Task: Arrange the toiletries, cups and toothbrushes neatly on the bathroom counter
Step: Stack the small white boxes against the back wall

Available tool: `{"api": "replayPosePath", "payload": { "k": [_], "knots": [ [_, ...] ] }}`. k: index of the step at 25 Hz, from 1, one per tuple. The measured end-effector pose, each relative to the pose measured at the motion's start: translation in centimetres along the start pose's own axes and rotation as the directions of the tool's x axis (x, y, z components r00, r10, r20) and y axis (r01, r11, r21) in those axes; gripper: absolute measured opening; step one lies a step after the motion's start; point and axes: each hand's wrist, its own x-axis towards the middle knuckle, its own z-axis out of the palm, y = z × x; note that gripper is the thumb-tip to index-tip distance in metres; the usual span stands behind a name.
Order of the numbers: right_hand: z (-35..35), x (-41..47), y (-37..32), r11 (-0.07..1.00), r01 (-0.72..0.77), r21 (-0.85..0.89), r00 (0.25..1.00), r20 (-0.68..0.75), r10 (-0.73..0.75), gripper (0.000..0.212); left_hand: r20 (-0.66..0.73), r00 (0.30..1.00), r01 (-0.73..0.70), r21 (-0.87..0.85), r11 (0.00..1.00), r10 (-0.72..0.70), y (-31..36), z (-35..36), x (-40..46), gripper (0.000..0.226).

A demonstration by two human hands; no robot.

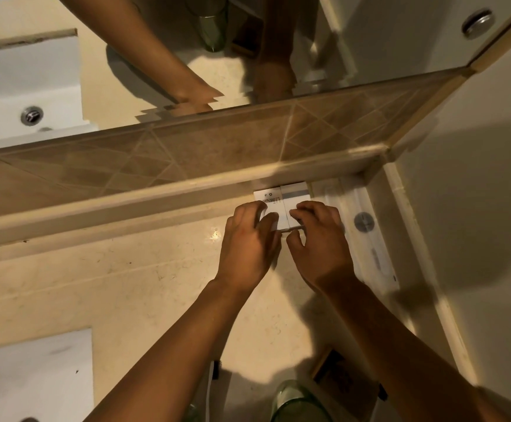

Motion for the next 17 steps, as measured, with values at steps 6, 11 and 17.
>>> {"api": "replayPosePath", "payload": {
  "k": [6,11,17],
  "knots": [
    [-0.5,-1.1,-0.4,0.984,0.018,0.179,0.994,-0.109,0.002,0.034,-0.019,1.0,0.006,0.002,1.0,-0.006,1.6,-1.4,-0.4,0.057],
    [-2.1,-4.4,-0.4,0.955,0.009,0.297,0.973,-0.224,0.06,0.029,-0.025,0.996,0.08,-0.02,0.997,-0.08,3.2,-3.5,-2.4,0.05],
    [-3.1,-12.3,1.0,0.921,-0.058,0.384,0.987,-0.119,0.112,0.023,0.084,0.967,0.256,-0.331,0.908,-0.242,5.6,-7.4,-10.4,0.011]
  ]
}}
